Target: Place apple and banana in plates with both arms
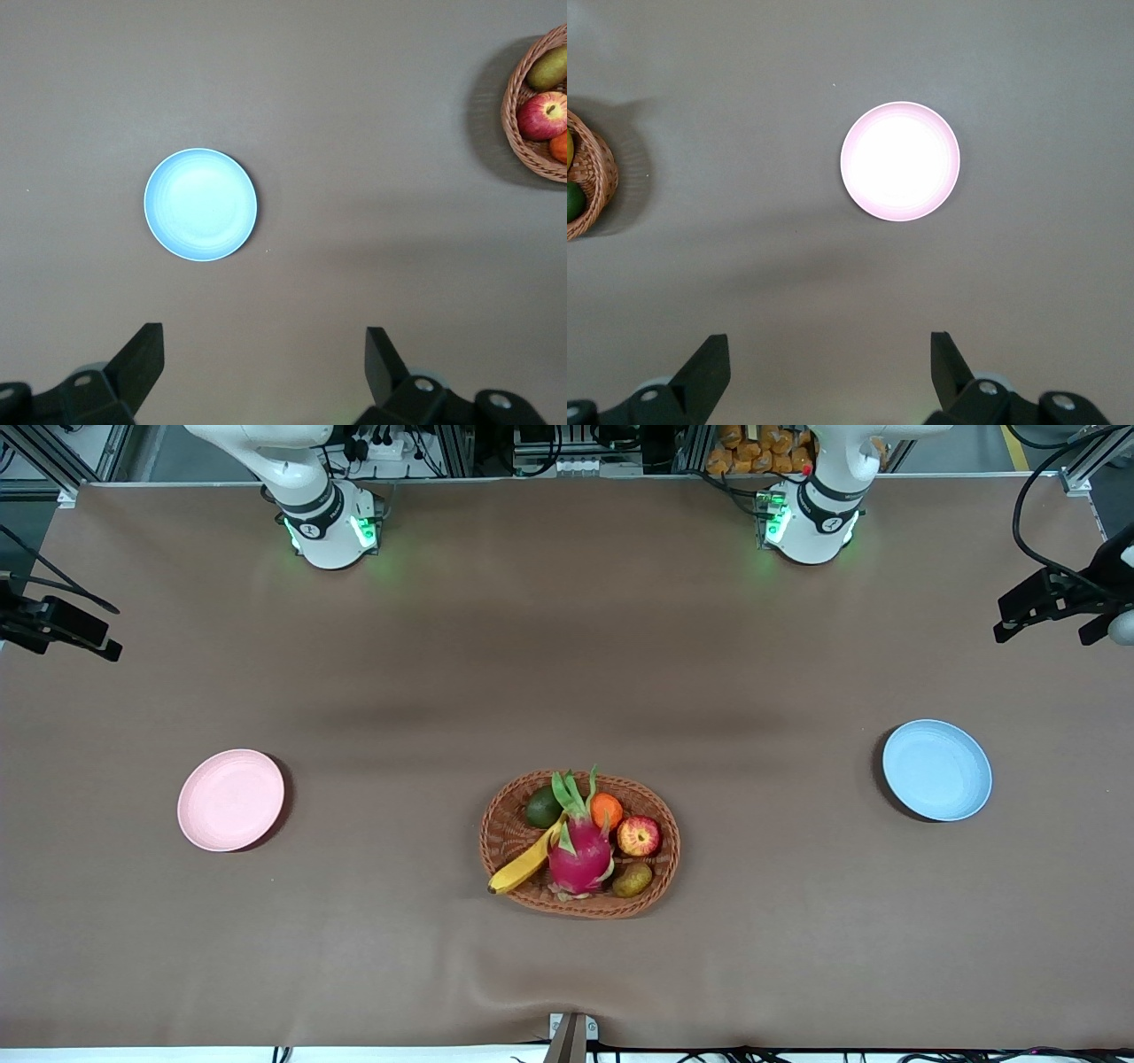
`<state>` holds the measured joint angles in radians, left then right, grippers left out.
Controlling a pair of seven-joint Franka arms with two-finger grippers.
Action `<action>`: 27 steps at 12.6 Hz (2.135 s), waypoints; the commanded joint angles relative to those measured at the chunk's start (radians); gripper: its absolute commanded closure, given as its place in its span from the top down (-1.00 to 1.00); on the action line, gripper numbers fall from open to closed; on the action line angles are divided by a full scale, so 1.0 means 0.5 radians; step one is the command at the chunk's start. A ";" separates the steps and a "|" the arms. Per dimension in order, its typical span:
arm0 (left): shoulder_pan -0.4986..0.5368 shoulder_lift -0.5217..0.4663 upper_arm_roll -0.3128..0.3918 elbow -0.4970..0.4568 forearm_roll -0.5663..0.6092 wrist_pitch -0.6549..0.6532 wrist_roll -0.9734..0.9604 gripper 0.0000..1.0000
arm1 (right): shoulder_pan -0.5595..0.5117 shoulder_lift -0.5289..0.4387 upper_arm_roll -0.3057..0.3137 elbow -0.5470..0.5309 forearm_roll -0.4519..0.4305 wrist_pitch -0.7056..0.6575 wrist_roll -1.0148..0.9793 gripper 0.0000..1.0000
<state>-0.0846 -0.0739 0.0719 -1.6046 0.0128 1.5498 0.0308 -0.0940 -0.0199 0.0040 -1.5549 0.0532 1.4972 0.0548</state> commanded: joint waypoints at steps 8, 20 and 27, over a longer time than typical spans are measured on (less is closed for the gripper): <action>0.010 0.013 0.003 0.012 -0.026 -0.068 -0.006 1.00 | -0.030 0.003 0.013 0.036 0.044 -0.006 -0.011 1.00; -0.058 0.546 -0.067 0.169 -0.182 0.079 0.009 1.00 | 0.031 0.021 0.019 0.020 0.068 -0.058 0.031 1.00; -0.315 0.930 -0.067 0.359 -0.182 0.379 -0.009 1.00 | 0.292 0.426 0.020 0.027 0.075 0.364 0.193 1.00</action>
<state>-0.2005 0.3289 0.0321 -1.4705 -0.0683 1.6980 0.0332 0.0280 0.1224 0.0188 -1.5665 0.0789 1.6206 0.1003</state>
